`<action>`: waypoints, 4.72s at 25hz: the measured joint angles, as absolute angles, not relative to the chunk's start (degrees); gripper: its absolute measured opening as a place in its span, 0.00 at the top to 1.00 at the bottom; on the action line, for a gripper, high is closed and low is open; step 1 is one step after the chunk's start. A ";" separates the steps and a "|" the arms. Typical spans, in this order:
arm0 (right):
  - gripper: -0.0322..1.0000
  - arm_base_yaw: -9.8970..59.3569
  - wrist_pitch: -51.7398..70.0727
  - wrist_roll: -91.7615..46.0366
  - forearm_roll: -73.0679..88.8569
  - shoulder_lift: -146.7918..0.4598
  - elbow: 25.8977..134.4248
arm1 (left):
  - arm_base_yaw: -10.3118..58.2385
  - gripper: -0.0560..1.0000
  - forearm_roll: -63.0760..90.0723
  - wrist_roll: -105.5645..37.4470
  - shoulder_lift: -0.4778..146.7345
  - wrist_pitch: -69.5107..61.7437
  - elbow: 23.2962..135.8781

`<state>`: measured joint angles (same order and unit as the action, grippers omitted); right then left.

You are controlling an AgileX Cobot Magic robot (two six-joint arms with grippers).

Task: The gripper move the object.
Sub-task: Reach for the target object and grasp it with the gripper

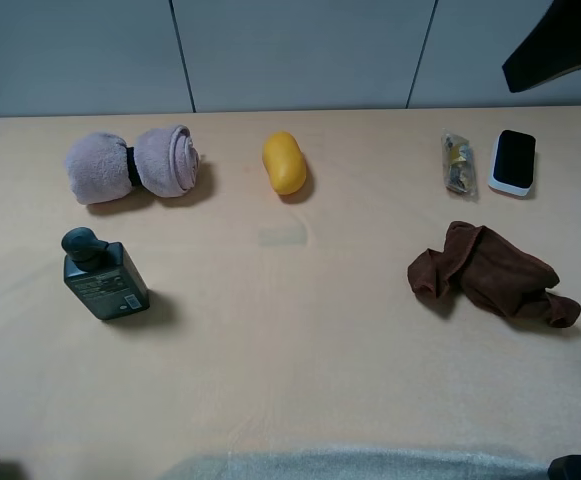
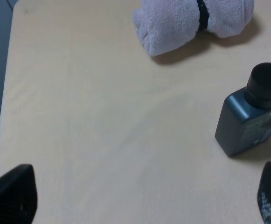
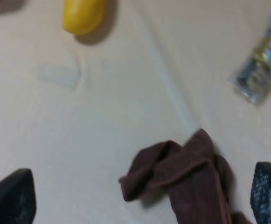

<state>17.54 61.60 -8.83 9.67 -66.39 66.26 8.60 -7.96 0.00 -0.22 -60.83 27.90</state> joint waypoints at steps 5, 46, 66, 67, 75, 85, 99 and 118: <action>0.30 22.43 61.55 -6.36 7.16 -72.70 71.48 | 8.60 0.06 -7.96 0.00 -0.22 -60.83 27.90; 0.30 31.33 61.25 2.23 12.91 -109.35 104.50 | 8.60 0.06 -7.96 0.00 -0.22 -60.83 27.90; 0.30 31.33 63.53 10.74 11.62 -122.61 113.67 | 8.60 0.06 -7.96 0.00 -0.22 -60.83 27.90; 0.30 31.33 64.17 10.93 11.31 -123.77 114.74 | 8.60 0.06 -7.96 0.00 -0.22 -60.83 27.90; 0.30 31.33 66.85 11.48 10.37 -131.19 122.09 | 8.60 0.06 -7.96 0.00 -0.22 -60.83 27.90; 0.30 31.33 65.76 11.29 8.23 -137.37 123.52 | 8.60 0.06 -7.96 0.00 -0.22 -60.83 27.90; 0.30 31.33 60.78 9.09 8.86 -142.41 123.85 | 8.60 0.06 -7.96 0.00 -0.22 -60.83 27.90; 0.30 31.33 57.03 8.93 10.66 -147.05 123.99 | 8.60 0.06 -7.96 0.00 -0.22 -60.83 27.90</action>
